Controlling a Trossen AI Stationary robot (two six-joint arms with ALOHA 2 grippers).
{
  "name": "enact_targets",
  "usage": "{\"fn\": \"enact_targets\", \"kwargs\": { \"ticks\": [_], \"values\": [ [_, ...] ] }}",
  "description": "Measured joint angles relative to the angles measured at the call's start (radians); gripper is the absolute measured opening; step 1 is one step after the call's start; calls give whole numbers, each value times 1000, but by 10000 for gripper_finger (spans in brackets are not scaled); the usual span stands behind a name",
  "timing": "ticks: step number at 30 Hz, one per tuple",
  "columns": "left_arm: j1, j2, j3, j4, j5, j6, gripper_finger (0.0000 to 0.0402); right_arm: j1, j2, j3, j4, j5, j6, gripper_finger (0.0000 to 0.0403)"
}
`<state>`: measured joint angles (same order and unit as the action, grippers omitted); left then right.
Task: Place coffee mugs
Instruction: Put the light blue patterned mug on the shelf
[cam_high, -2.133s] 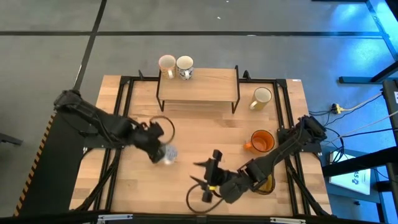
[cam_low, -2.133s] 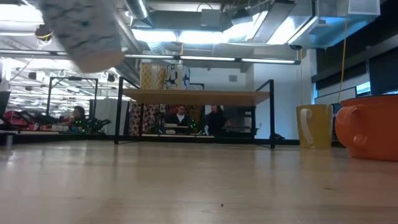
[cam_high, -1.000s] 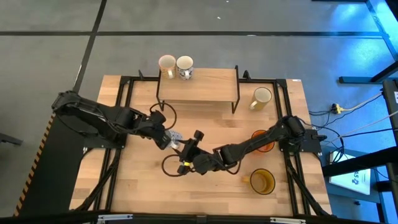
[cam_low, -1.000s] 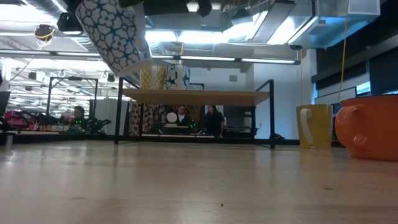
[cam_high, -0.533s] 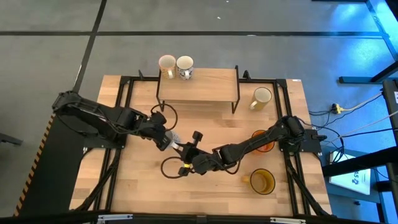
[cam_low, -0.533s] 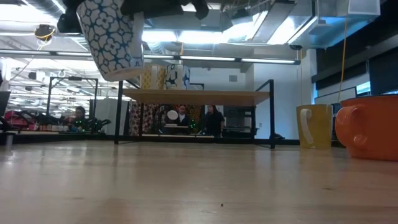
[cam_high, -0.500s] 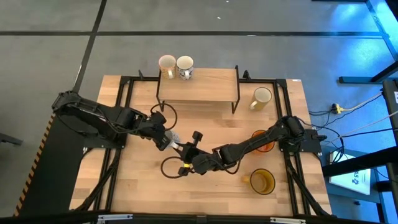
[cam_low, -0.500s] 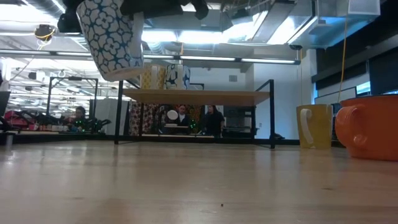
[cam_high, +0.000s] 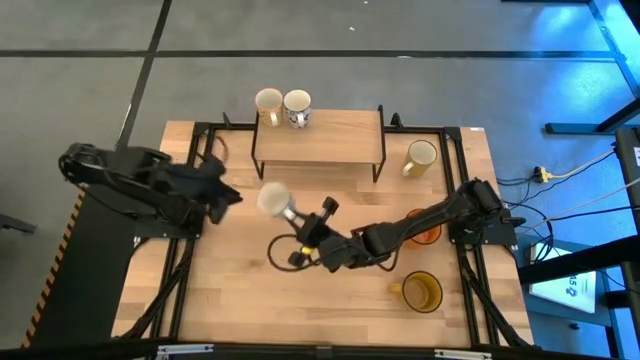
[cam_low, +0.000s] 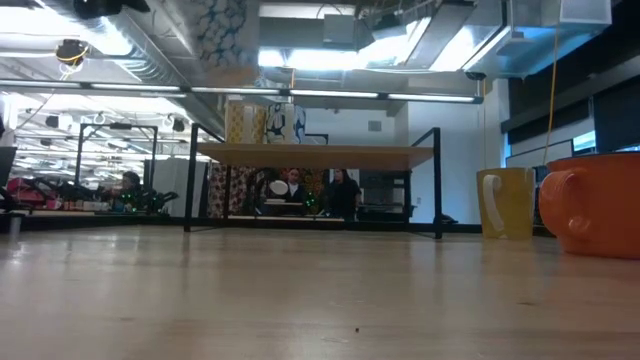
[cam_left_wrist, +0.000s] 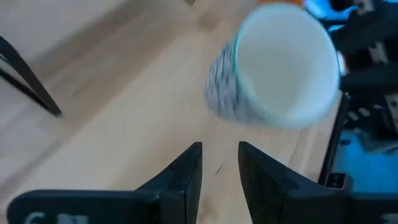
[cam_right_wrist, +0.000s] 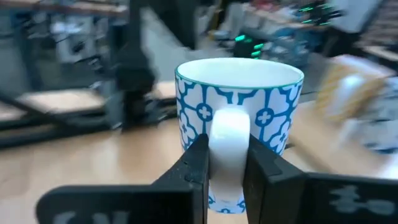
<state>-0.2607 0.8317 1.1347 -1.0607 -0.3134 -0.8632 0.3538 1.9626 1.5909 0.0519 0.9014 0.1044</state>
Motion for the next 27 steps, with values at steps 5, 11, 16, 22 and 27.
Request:
{"fn": "enact_targets", "kwargs": {
  "ticks": [5, 11, 16, 22, 27],
  "values": [
    [1, -111, 0, 0, -50, 98, 98, -39, -43, 0, -1, 219, -4, 39],
    [0, -175, 0, -1, -62, 204, 98, -135, -63, 0, 10, 335, -4, 39],
    [0, -194, -1, -2, -63, 285, 98, -236, -63, 0, 23, 316, 24, 39],
    [1, -193, -2, -15, -63, 374, 98, -353, -65, 1, -11, 232, 132, 39],
    [1, -193, -2, -36, -63, 386, 98, -419, -95, 2, -40, 177, 139, 39]
  ]
}}
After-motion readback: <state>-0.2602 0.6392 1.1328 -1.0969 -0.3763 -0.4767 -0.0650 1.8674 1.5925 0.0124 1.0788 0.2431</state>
